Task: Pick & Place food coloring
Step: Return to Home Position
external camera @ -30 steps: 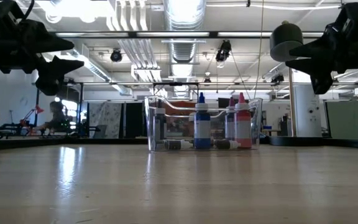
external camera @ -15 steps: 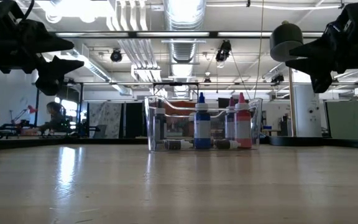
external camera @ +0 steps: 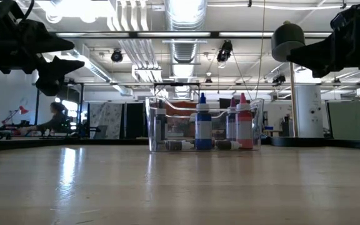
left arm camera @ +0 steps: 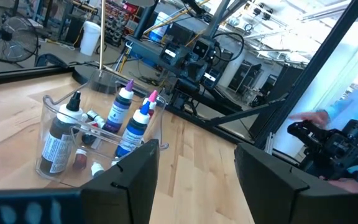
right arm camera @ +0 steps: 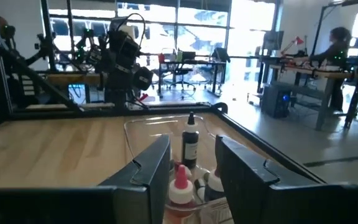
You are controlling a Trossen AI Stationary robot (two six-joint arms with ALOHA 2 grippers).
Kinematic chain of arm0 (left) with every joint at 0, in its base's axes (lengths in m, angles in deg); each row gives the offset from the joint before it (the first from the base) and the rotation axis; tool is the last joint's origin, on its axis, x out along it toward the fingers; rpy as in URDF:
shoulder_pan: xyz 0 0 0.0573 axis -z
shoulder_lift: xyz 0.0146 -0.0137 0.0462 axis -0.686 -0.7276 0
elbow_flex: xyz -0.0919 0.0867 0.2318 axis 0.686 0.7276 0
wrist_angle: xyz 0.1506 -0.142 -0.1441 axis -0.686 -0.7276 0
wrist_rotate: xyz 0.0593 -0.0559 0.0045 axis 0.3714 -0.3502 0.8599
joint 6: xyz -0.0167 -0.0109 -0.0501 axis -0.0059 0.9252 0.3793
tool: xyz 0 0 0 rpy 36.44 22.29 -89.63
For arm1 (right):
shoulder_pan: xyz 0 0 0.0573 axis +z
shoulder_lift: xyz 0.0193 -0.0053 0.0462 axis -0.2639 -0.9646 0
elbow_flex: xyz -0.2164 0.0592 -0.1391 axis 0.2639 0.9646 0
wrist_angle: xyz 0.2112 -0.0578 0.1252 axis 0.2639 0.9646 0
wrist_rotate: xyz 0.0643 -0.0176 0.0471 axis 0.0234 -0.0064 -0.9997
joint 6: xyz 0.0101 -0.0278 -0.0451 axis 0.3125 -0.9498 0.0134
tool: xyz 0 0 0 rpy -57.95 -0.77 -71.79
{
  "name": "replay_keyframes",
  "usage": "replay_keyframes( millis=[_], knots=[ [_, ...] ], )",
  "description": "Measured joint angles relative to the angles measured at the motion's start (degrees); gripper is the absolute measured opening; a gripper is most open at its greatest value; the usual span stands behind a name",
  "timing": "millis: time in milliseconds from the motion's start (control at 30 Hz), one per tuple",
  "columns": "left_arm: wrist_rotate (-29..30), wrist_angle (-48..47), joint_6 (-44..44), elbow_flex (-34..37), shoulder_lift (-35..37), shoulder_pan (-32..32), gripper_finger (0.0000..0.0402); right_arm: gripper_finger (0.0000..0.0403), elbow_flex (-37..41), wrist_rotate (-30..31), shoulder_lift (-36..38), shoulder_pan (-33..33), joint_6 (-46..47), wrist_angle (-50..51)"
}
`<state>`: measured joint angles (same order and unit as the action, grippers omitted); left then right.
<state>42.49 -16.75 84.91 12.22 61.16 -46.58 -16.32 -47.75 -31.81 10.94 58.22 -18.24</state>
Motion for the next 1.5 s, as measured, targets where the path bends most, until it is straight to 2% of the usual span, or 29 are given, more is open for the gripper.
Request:
replay_keyframes(
  millis=[400,767,1200,1500],
  knots=[
    [0.0,0.1,0.0,0.0,0.0,0.0,0.0186,0.0135,0.0,-0.2,-0.9,0.0,-0.2,0.1],
    [0.0,0.1,0.0,0.0,0.0,0.0,0.0186,0.0123,0.0,-0.2,-0.9,0.0,-0.2,0.2],
    [0.0,0.1,0.0,0.0,0.0,0.0,0.0186,0.0135,0.0,-0.2,-0.9,0.0,-0.2,0.2],
    [0.0,0.1,0.0,0.0,0.0,0.0,0.0186,0.0122,0.0,-0.2,-0.9,0.0,-0.2,0.2]
  ],
)
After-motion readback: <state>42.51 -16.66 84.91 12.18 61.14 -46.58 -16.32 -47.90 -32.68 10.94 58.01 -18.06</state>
